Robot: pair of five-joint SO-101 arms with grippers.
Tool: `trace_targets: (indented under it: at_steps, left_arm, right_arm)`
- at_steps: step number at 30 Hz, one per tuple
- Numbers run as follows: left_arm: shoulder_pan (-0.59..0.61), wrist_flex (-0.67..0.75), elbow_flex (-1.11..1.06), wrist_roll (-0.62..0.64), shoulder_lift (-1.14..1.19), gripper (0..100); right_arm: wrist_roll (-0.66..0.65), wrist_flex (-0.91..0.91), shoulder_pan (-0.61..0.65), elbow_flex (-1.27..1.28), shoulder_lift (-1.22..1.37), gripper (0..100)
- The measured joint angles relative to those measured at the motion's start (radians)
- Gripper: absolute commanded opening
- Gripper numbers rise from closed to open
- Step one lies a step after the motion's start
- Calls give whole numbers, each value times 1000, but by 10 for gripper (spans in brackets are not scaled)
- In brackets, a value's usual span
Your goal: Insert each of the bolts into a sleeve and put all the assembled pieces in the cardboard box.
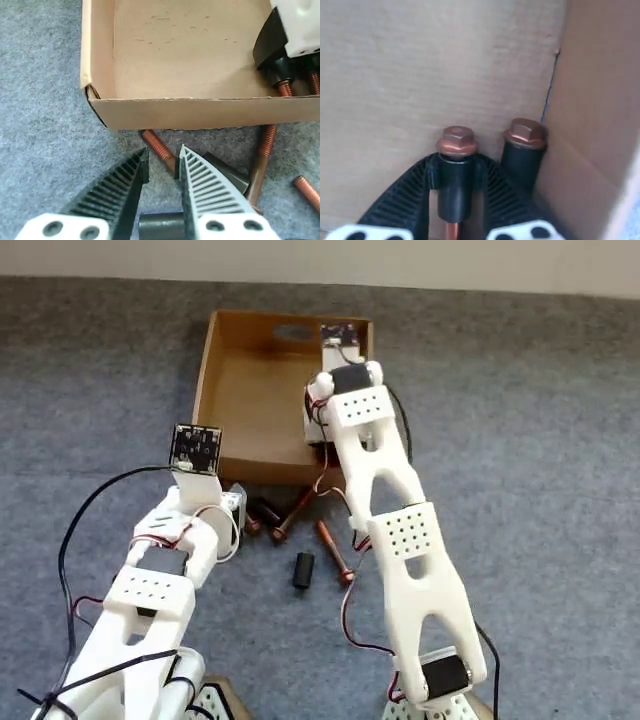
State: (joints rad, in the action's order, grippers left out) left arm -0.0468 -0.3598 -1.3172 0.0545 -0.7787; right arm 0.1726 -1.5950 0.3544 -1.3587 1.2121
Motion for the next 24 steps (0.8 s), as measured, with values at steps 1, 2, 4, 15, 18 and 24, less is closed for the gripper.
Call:
trace_targets:
  at_steps: [1,2,4,15,18,24]
  left_arm:
    - [0,0,0,0,0,104]
    - [0,0,0,0,0,104]
    - [0,0,0,0,0,104]
    - [0,0,0,0,0,104]
    - [0,0,0,0,0,104]
    - [0,0,0,0,0,104]
  right_arm:
    - [0,0,0,-6,5,8]
    - [0,-2,0,-15,8,8]
    - [0,-8,0,-29,11,9]
    - [-2,-34,25,-66,12,163]
    - [0,-44,28,-110,14,163]
    - [0,-80,25,-278,11,163]
